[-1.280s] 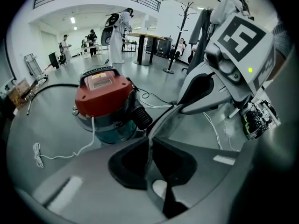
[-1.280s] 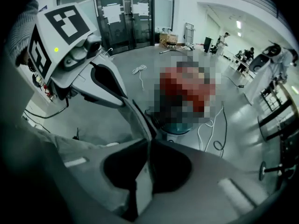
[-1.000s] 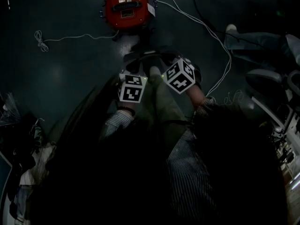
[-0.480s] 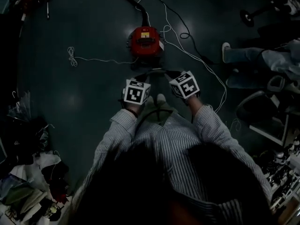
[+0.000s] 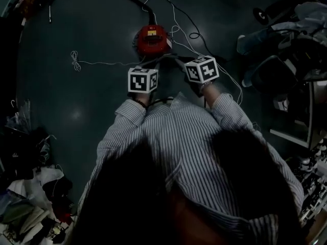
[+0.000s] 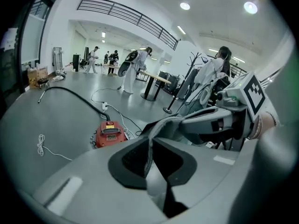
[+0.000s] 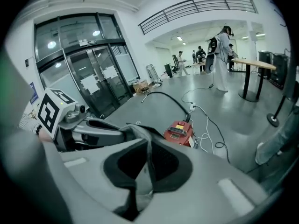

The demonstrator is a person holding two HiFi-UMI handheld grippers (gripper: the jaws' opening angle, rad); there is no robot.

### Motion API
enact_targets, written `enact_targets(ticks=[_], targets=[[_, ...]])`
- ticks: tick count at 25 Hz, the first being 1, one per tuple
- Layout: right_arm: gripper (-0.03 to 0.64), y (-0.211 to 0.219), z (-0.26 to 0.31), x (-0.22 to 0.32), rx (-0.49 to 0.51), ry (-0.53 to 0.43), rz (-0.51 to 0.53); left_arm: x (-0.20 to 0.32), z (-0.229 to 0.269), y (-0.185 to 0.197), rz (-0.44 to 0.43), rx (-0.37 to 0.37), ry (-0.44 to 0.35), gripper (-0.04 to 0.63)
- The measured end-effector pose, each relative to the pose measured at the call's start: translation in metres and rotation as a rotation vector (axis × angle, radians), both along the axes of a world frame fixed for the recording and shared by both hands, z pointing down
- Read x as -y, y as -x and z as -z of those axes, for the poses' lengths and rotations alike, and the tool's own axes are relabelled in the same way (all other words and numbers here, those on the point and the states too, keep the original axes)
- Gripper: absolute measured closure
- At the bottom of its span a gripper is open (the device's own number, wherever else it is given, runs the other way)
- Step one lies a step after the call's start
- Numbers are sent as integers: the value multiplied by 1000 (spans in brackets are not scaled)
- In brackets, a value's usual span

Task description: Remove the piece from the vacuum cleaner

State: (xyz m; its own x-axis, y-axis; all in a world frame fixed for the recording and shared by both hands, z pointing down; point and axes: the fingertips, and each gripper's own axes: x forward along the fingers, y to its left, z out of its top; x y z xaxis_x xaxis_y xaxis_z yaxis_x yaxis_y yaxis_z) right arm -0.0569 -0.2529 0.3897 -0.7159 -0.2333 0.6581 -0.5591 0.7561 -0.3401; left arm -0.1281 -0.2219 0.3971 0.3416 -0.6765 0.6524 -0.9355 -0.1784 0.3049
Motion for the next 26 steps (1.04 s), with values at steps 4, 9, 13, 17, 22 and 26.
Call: enact_targets(ticks=[4,9,13,17,22,26], targets=[[591,-2,0,-4,17,2,-12,-2,1,-2,-9,13,-15,566],[591,-7,-5,-10,37,34,-23,-3,-1,-5,-25,19,-11,566],[591,-6,-10,-9,45,42,-25,-2,-8,-5,-39,33,-8,566],[591,-4,-7,-12,36,40,-24,-4,-7,-3,-50,37,-1,566],[591,-7,-2,-20,10,36,-26,-13,-1,-5,-45,2,11,566],[592,-9,-11,-18,5,48,-25,-11,-9,-7,-44,-9,21,566]])
